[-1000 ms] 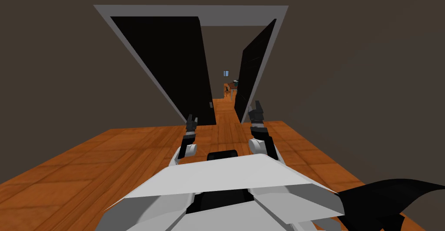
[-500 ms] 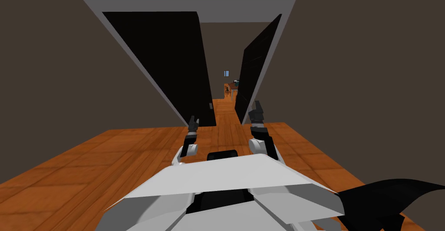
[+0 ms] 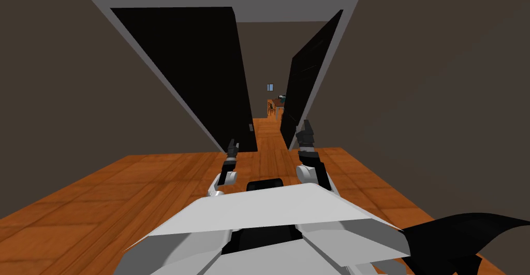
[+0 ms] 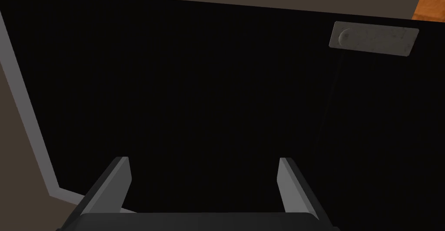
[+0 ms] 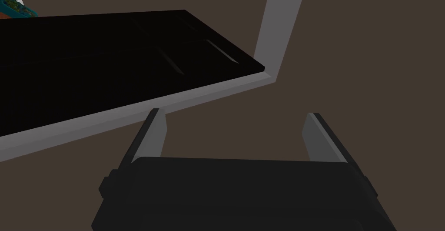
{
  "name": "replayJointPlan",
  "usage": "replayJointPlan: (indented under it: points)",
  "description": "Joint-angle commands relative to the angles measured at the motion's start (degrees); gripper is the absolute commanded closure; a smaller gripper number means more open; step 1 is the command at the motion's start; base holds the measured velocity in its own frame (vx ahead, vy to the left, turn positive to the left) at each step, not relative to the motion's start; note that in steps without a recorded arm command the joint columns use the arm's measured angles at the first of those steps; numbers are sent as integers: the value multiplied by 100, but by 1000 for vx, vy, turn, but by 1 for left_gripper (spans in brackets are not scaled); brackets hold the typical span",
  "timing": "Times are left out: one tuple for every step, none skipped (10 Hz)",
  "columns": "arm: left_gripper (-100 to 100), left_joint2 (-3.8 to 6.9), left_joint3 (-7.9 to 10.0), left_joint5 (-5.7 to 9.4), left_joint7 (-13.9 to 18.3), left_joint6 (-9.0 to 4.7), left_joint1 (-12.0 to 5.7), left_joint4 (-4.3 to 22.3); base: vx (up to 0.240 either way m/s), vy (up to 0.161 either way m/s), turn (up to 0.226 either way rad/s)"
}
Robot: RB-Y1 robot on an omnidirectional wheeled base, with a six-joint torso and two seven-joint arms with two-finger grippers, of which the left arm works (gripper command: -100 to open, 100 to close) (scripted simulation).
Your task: Push the door open
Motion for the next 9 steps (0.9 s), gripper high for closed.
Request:
replayJointPlan:
  points:
    - [-100, 11, -10, -8, -5, -50, -83, 236, 89, -16, 11]
    - [-100, 15, -17, -13, -10, -75, -139, 381, 95, -21, 12]
    - [-100, 18, -23, -18, -15, -100, -195, 525, 109, -23, 11]
    - [-100, 22, -29, -23, -20, -125, -251, 670, 105, -6, 13]
    - [-100, 25, -35, -28, -25, -150, -306, 812, 102, 5, 10]
    - [-100, 26, -41, -33, -30, -173, -359, 948, 105, 1, 12]
    - [-100, 27, -46, -37, -35, -197, -411, 1084, 93, -8, 11]
    - [-100, 28, -52, -42, -39, -221, -464, 1220, 87, -16, 9]
    - [-100, 30, -58, -47, -44, -244, -517, 1356, 94, -23, 11]
